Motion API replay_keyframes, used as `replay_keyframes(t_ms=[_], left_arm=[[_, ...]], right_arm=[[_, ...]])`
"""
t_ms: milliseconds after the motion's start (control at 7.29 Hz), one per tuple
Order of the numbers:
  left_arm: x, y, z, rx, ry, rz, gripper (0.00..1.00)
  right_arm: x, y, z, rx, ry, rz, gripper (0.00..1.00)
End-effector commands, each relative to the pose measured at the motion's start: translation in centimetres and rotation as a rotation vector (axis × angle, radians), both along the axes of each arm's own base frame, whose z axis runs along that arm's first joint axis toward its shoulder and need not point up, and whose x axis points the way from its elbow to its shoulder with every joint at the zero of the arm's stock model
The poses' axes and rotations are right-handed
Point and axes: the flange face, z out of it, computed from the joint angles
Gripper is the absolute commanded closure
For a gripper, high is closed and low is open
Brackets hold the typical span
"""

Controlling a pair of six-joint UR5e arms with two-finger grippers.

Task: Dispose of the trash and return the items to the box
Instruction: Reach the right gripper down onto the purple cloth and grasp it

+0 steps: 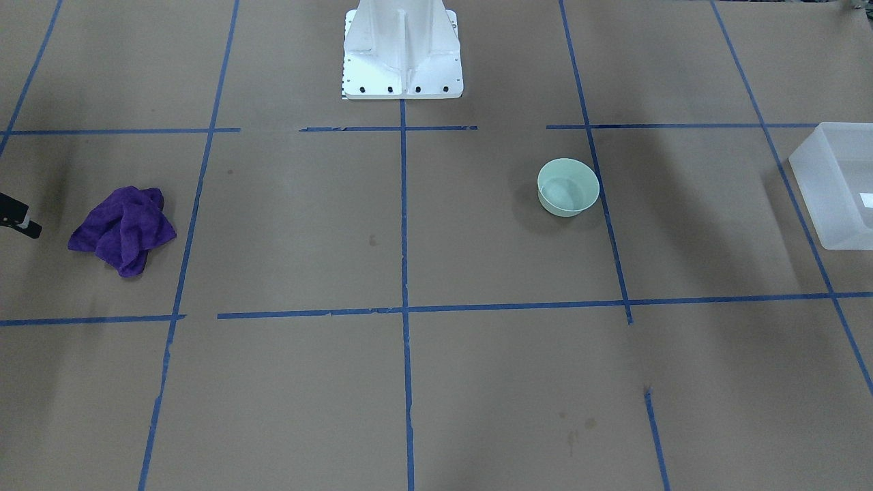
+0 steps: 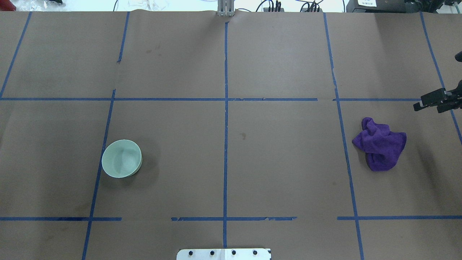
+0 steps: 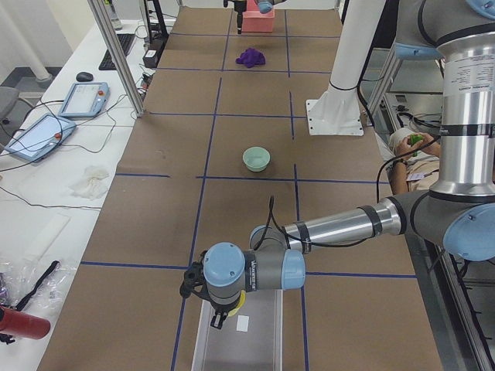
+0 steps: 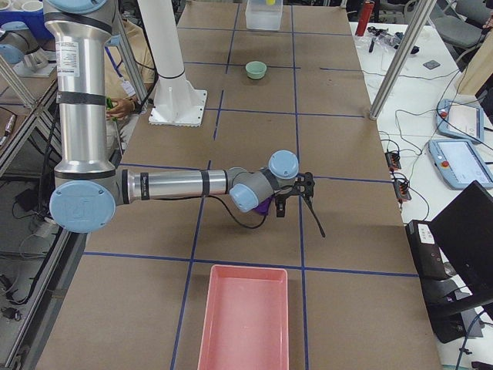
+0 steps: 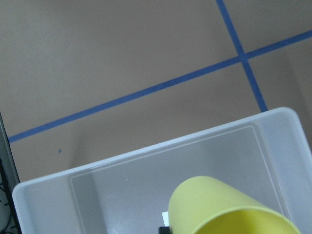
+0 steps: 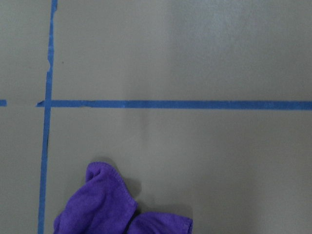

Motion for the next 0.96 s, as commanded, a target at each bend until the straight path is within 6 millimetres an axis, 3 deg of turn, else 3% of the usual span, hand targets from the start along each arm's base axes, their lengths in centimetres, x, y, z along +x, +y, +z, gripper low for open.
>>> replay_keyframes(t_ms=[0,137,274,411,823], left_arm=[[4.1,-0.6,0.7,-0.052,0.047,0.03,1.0],[6.7,-1.2,0.2,-0.063,0.071,0.038,1.0],[10.3,-1.3,0.8,-0.06,0.077,0.105,1.0],[10.6,-0.8,2.2,-0.051,0.076,0.114,1.0],[10.7,-0.9,2.3,-0.044,0.076,0.114,0.92]], right_arm=[[1.1,4.3,0.0,-0.052,-0.001,0.024,0.0],[1.2,4.9,0.4,-0.06,0.002,0.021,0.0],[-0.1,5.2,0.4,-0.068,0.005,-0.002,0.0],[-1.4,5.4,-0.4,-0.12,0.001,0.017,0.0],[-3.5,6.6,-1.0,-0.192,0.012,0.03,0.0]])
